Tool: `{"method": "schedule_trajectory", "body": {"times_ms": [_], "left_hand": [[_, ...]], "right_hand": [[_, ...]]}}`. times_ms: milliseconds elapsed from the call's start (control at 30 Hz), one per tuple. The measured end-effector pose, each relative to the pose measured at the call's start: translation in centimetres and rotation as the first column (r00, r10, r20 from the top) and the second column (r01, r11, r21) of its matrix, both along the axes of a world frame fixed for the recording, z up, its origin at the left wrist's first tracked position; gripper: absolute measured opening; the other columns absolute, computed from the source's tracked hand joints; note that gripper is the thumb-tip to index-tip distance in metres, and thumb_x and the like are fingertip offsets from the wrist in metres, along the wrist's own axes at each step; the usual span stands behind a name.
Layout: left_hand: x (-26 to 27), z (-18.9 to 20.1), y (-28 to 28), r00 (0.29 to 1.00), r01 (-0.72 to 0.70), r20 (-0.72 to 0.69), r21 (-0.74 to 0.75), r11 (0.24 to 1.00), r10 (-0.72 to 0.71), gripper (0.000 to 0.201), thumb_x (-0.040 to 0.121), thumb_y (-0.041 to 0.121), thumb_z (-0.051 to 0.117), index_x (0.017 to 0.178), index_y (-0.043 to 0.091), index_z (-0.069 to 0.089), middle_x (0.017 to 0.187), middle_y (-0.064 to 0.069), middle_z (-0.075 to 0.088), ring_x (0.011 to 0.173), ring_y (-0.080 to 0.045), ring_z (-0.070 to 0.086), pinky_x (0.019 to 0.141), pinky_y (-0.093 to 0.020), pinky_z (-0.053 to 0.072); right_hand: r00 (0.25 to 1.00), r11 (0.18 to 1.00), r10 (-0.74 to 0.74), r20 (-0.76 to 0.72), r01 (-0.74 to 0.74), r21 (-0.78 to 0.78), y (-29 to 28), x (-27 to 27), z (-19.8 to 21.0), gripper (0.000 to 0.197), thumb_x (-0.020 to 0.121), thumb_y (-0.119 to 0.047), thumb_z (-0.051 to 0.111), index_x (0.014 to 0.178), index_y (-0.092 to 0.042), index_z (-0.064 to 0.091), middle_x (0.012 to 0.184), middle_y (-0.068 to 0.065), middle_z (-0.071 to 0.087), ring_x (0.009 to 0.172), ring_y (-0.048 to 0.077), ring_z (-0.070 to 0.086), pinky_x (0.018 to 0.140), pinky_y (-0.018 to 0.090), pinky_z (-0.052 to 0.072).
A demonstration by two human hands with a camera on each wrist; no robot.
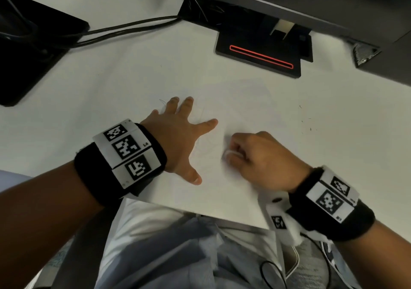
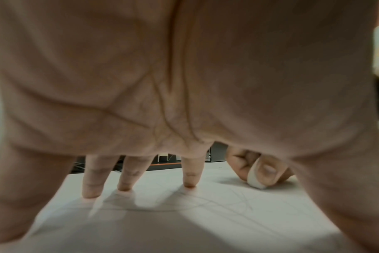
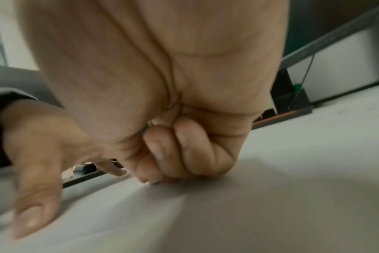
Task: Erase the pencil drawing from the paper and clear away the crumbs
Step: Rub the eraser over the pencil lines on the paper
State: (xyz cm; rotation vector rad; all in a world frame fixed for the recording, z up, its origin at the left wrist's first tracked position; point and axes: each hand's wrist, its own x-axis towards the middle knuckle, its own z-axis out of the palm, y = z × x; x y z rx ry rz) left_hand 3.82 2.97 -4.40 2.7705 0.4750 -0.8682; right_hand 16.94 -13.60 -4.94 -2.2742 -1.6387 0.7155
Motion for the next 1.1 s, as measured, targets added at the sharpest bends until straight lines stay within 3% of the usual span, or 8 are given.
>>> {"method": "schedule_trajectory", "body": {"times_ms": [167,233,333,467,633,767,933,1100], "left_hand": [[0.0,-0.2,0.1,1.000,-0.010,0.003,-0.011,1.000,0.010,0.128,0.060,0.079,0.072,0.150,0.052,-0.014,0.161,-0.011,-0.026,0.149,-0.036,-0.018,0.118,-0.058,0.015],[0.0,-0.1,0.2,1.000,-0.014,0.004,-0.014,1.000,0.014,0.128,0.060,0.079,0.072,0.150,0.052,-0.014,0.162,-0.011,-0.026,0.149,-0.036,-0.018,0.118,-0.057,0.015],[0.0,0.0,0.1,1.000,-0.012,-0.003,-0.008,1.000,0.012,0.128,0.061,0.079,0.072,0.151,0.051,-0.015,0.162,-0.011,-0.025,0.149,-0.036,-0.018,0.118,-0.058,0.015],[0.1,-0.1,0.0,1.000,-0.009,-0.004,-0.005,1.000,0.009,0.127,0.061,0.079,0.071,0.150,0.052,-0.016,0.161,-0.011,-0.027,0.149,-0.036,-0.019,0.118,-0.057,0.015],[0.0,-0.3,0.1,1.000,-0.003,0.000,0.004,1.000,0.003,0.128,0.061,0.080,0.071,0.151,0.050,-0.015,0.161,-0.012,-0.026,0.149,-0.037,-0.018,0.119,-0.058,0.016],[0.0,-0.4,0.1,1.000,0.003,-0.004,0.009,1.000,-0.003,0.126,0.062,0.081,0.069,0.150,0.051,-0.016,0.161,-0.012,-0.027,0.149,-0.037,-0.018,0.119,-0.057,0.016],[0.0,-0.3,0.1,1.000,-0.002,-0.014,0.008,1.000,0.003,0.127,0.062,0.081,0.069,0.150,0.051,-0.017,0.161,-0.011,-0.028,0.149,-0.035,-0.019,0.119,-0.056,0.015],[0.0,-0.2,0.2,1.000,0.005,-0.013,0.015,1.000,-0.005,0.125,0.062,0.082,0.068,0.150,0.052,-0.017,0.161,-0.010,-0.028,0.149,-0.035,-0.019,0.119,-0.055,0.017]], "right_hand": [[0.981,0.981,0.188,-0.043,-0.190,-0.036,-0.8,-3.3,0.0,0.025,0.096,-0.027,0.054,0.073,-0.022,0.044,0.056,-0.009,0.045,0.050,0.009,0.045,0.052,0.021,0.035],[0.992,0.991,0.121,-0.036,-0.122,-0.046,-0.4,-1.7,0.0,0.030,0.095,-0.027,0.055,0.069,-0.027,0.041,0.054,-0.010,0.044,0.049,0.006,0.045,0.053,0.018,0.034],[0.999,0.999,-0.039,0.032,0.040,-0.022,0.2,0.9,0.0,0.027,0.094,-0.028,0.056,0.070,-0.023,0.044,0.056,-0.008,0.049,0.051,0.007,0.047,0.056,0.027,0.038],[0.983,0.984,0.176,-0.061,-0.176,-0.004,-0.1,-3.0,-0.1,0.024,0.095,-0.025,0.056,0.073,-0.018,0.048,0.053,-0.009,0.045,0.048,0.007,0.044,0.051,0.018,0.035],[0.998,1.000,-0.005,0.057,0.005,0.000,1.3,1.0,0.0,0.023,0.093,-0.024,0.055,0.074,-0.013,0.050,0.057,-0.005,0.049,0.052,0.009,0.046,0.056,0.029,0.037],[0.974,0.976,0.217,-0.059,-0.218,-0.008,0.8,-3.1,0.1,0.022,0.095,-0.025,0.054,0.076,-0.015,0.050,0.056,-0.007,0.048,0.049,0.009,0.045,0.052,0.027,0.040],[0.997,0.999,0.035,0.072,-0.035,-0.007,2.3,1.0,0.2,0.022,0.093,-0.024,0.054,0.074,-0.014,0.050,0.057,-0.005,0.051,0.052,0.007,0.046,0.056,0.028,0.037],[0.977,0.977,0.212,-0.026,-0.213,-0.031,2.2,-1.9,0.4,0.021,0.094,-0.022,0.056,0.074,-0.017,0.050,0.054,-0.008,0.048,0.049,0.007,0.046,0.052,0.022,0.036]]}}
